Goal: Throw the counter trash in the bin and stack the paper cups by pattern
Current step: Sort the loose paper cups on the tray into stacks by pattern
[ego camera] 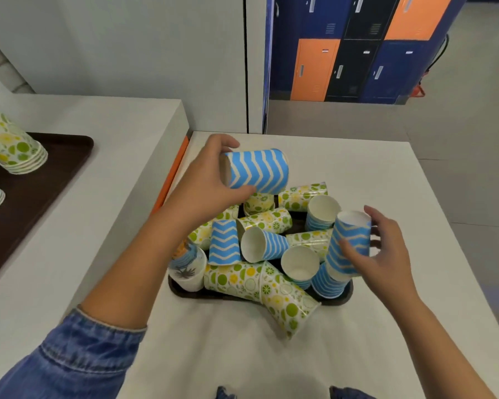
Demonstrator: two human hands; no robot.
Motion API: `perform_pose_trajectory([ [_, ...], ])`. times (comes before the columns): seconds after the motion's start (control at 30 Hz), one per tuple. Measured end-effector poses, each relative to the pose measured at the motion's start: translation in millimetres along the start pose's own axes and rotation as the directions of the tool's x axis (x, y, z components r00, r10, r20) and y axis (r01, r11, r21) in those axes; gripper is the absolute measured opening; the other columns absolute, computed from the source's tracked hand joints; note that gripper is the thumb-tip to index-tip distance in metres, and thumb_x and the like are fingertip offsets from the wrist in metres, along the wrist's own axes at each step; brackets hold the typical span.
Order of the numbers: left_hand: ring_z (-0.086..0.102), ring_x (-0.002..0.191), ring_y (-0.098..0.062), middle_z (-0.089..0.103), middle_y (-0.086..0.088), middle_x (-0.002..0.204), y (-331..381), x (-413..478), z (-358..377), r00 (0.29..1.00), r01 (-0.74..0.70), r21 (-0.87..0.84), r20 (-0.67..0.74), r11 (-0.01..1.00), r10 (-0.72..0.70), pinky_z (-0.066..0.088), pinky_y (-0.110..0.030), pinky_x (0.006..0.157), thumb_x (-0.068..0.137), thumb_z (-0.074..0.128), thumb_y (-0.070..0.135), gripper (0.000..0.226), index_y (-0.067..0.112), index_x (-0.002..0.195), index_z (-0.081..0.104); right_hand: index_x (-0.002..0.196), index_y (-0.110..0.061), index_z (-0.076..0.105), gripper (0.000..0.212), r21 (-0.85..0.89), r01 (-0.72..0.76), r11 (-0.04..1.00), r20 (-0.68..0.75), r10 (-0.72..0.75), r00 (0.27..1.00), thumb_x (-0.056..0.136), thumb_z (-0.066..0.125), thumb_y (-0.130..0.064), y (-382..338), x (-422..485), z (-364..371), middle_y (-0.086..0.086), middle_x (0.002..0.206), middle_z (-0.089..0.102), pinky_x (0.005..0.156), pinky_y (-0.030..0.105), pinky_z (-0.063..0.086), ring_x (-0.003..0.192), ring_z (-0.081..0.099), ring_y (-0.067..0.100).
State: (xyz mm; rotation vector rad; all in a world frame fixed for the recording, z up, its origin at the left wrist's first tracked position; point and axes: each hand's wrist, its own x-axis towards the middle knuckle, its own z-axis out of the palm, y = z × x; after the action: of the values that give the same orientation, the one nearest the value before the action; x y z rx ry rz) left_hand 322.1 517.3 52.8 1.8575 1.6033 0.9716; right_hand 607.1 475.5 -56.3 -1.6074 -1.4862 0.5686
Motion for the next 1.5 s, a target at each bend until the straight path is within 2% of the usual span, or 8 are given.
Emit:
perform_pose_trajectory([
  [0.13,0.047,0.097,-0.006,0.048,0.011,0.112,28.0,-14.3,37.8,1.0,-0.002,0.02,0.022,1.0,0.001,0.042,-0.021,0.077,0.074,0.077,0.025,0.057,0.025,0.119,0.042,0.13,-0.011,0.048,0.07,0.044,0.078,0.996,0.017,-0.079,0.997,0.069,0.082,-0.014,31.8,-12.7,-7.5,-0.001,0.116,0.046,0.082,0.018,0.046,0.1,0.048,0.002],
  [0.37,0.044,0.109,-0.003,0.043,0.01,0.12,49.2,-26.4,98.1,0.996,-0.052,-0.028,0.065,0.998,0.053,0.043,-0.025,0.088,0.078,0.074,0.033,0.066,0.03,0.136,0.042,0.125,-0.018,0.048,0.069,0.131,0.139,0.982,0.133,-0.156,0.979,0.067,0.084,-0.009,61.8,-16.1,-2.3,-0.005,0.116,0.05,0.086,0.007,0.043,0.108,0.049,-0.006],
  [0.6,0.045,0.105,-0.011,0.042,-0.001,0.115,47.7,-36.5,147.0,0.984,-0.098,0.046,0.155,0.994,0.09,0.039,-0.018,0.085,0.079,0.073,0.027,0.076,0.026,0.145,0.036,0.13,-0.021,0.045,0.076,0.092,-0.067,0.993,0.356,0.03,0.934,0.065,0.083,-0.012,83.9,-30.3,15.2,-0.01,0.118,0.056,0.078,-0.001,0.039,0.099,0.055,-0.008],
  [0.73,0.047,0.107,-0.016,0.042,-0.002,0.115,43.0,-41.1,165.4,0.969,-0.094,0.091,0.235,0.991,0.071,0.043,-0.027,0.091,0.079,0.071,0.023,0.076,0.025,0.146,0.035,0.132,-0.027,0.04,0.084,0.151,-0.123,0.981,0.431,0.047,0.901,0.063,0.081,-0.001,92.2,-31.2,8.1,-0.018,0.118,0.058,0.082,0.001,0.04,0.103,0.054,-0.014],
  [0.9,0.047,0.108,-0.021,0.045,-0.003,0.117,40.5,-43.1,180.5,0.947,-0.154,0.188,0.307,0.97,0.091,0.045,-0.04,0.093,0.074,0.069,0.024,0.08,0.025,0.146,0.034,0.146,-0.01,0.027,0.083,0.029,-0.137,0.99,0.387,0.115,0.915,0.073,0.06,0.014,122.8,-23.2,-13.5,0.007,0.12,0.052,0.101,0.037,0.043,0.111,0.052,0.018],
  [1.13,0.043,0.119,-0.026,0.045,-0.006,0.131,40.1,-47.3,203.4,0.882,-0.249,0.357,0.468,0.9,0.058,0.041,-0.039,0.094,0.078,0.067,0.022,0.075,0.019,0.144,0.032,0.126,-0.006,0.055,0.045,0.148,-0.22,0.964,0.213,0.186,0.959,0.083,0.059,0.009,115.7,40.0,-23.0,0.014,0.107,0.061,0.073,0.005,0.046,0.093,0.056,0.02],
  [1.3,0.046,0.112,-0.027,0.046,-0.007,0.127,24.4,-50.7,217.2,0.852,-0.253,0.425,0.524,0.869,-0.008,0.042,-0.043,0.092,0.077,0.068,0.02,0.066,0.016,0.137,0.04,0.123,-0.014,0.058,0.042,0.212,-0.334,0.918,0.386,0.235,0.892,0.083,0.071,-0.016,107.1,90.8,-12.3,0.006,0.105,0.062,0.084,0.023,0.045,0.094,0.058,0.015],
  [1.5,0.042,0.121,-0.028,0.047,-0.008,0.131,9.4,-58.2,226.6,0.857,-0.274,0.473,0.516,0.837,-0.01,0.036,-0.04,0.098,0.079,0.07,0.021,0.067,0.014,0.139,0.04,0.128,-0.015,0.053,0.055,0.032,-0.251,0.967,0.566,0.19,0.802,0.078,0.071,-0.001,110.9,125.5,13.1,0.006,0.111,0.059,0.086,0.026,0.043,0.105,0.055,0.017],
])
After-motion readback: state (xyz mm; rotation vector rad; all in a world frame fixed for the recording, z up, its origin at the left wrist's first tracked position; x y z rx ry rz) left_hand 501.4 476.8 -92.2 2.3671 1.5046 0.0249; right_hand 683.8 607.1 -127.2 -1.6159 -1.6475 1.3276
